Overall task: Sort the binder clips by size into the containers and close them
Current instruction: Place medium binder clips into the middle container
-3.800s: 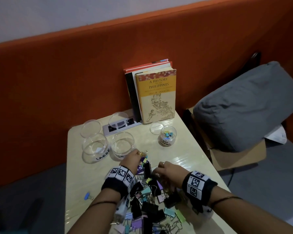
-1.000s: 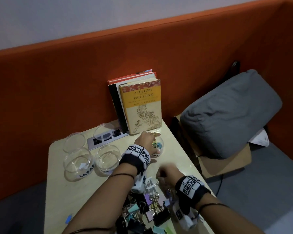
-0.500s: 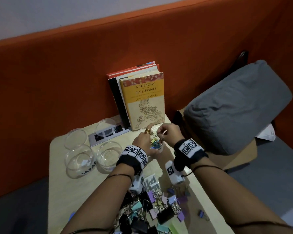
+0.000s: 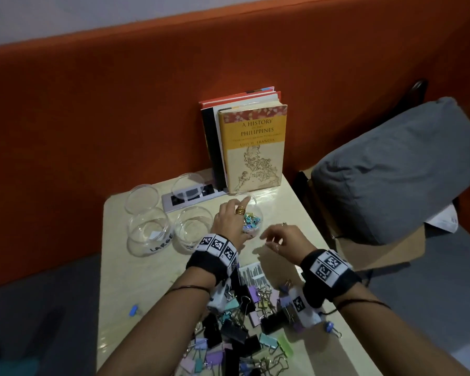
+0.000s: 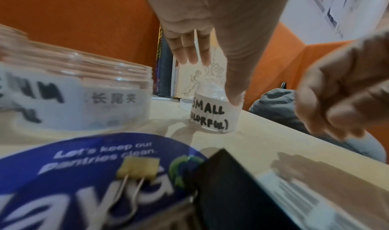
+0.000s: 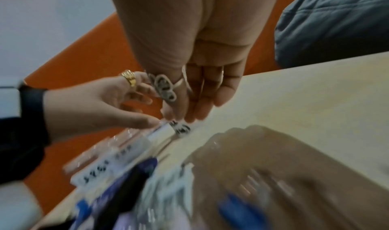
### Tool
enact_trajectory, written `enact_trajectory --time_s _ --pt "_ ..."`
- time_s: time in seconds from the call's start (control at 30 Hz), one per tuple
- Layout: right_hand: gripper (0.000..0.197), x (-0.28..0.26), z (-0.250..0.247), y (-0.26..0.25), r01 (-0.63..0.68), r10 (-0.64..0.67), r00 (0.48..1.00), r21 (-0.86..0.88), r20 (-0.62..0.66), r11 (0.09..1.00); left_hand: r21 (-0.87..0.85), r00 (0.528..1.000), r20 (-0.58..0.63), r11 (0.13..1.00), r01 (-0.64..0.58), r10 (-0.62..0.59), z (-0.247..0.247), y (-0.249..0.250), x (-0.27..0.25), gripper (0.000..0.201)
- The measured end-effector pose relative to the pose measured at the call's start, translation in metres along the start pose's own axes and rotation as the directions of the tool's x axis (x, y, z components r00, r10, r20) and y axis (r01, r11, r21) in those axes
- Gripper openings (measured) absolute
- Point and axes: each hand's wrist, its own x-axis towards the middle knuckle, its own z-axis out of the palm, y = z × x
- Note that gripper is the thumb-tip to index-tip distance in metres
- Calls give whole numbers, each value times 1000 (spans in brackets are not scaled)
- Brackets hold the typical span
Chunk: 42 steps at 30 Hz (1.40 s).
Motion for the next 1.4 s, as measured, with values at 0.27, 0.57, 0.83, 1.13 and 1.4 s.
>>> enact_trajectory --time_s 0.27,0.57,0.83,1.13,1.4 --pt "35 -61 24 10 12 44 938 -160 343 987 -7 997 63 999 -37 37 19 -25 -65 35" --pt "40 -59 48 2 -23 126 921 -272 368 962 9 953 172 968 253 -250 30 -64 -104 55" --pt "42 -55 53 -3 -85 181 937 -308 298 948 -102 953 113 951 293 -282 31 -62 -96 35" --pt "28 -60 52 -8 -67 150 969 -378 197 923 -17 946 223 969 247 -237 42 -63 -97 36" --pt "24 -65 50 -13 -43 124 977 -409 173 912 -99 956 206 968 231 -207 42 -63 -98 36"
